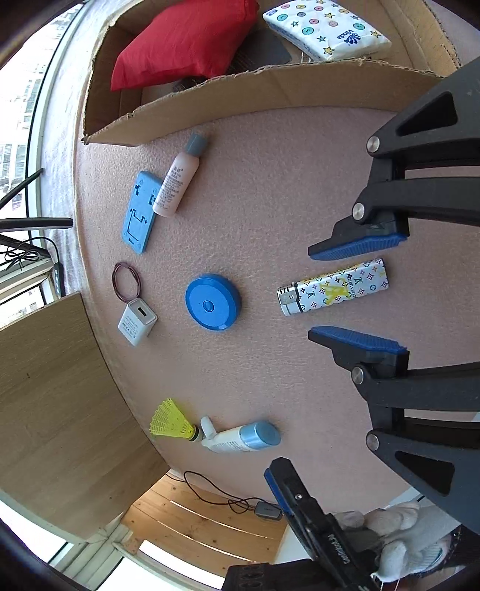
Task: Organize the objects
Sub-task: 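Close the left tool on the small white cap while the right tool holds the lighter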
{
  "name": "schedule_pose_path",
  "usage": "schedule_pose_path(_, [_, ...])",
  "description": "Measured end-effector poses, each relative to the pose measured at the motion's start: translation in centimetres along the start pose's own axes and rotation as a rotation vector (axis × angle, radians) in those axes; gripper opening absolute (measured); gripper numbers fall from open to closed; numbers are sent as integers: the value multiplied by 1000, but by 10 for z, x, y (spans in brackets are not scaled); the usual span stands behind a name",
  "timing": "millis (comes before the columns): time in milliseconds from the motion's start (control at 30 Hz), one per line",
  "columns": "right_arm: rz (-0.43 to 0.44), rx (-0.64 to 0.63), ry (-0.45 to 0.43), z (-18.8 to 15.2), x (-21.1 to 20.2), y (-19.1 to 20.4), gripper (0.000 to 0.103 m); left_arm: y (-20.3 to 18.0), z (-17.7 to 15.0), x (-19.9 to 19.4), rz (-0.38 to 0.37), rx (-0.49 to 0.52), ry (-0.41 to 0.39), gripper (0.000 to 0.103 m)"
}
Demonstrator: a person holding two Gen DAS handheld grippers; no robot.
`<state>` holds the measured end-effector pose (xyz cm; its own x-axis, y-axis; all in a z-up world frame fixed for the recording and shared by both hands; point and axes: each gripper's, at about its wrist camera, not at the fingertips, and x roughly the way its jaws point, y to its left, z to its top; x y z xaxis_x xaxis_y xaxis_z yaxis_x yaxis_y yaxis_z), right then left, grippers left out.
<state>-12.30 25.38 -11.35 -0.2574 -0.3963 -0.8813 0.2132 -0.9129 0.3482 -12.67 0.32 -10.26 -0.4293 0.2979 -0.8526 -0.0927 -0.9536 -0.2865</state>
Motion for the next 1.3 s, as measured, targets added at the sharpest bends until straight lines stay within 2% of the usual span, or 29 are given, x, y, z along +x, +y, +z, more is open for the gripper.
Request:
schedule_pose_path(133, [-9,-38,-34,-10,-17,10,34,10,26,8,4,-19,5,63])
schedule_pose_path(300, [41,-16,-43,-19,-30,15,34,22,59,21,44,-14,10,63])
schedule_pose_path(400, [40,-18,-60,-22,-37,17,34,32,79,28,36,-29,11,62])
schedule_pose_path(533, [35,-13,-70,-27,-43,14,34,49,99,45,67,-54,39,62])
schedule_pose_path(667, [35,7,-69,-32,-45,7,34,59,107,65,88,-60,99,53])
schedule_pose_path(900, [24,51,-87,-33,-51,-10,34,69,104,87,121,-51,167,49])
schedule_pose_path(967, [21,58,-91,-32,-53,-13,34,71,102,90,96,-64,182,41])
schedule_pose_path(1100, [19,65,-90,-31,-52,-16,34,69,96,93,69,-63,194,31])
schedule_pose_path(1167, [23,68,-85,-31,-51,-17,34,67,93,93,52,-63,190,22])
schedule_pose_path(1300, [32,68,-75,-28,-49,-16,34,58,86,91,24,-50,178,11])
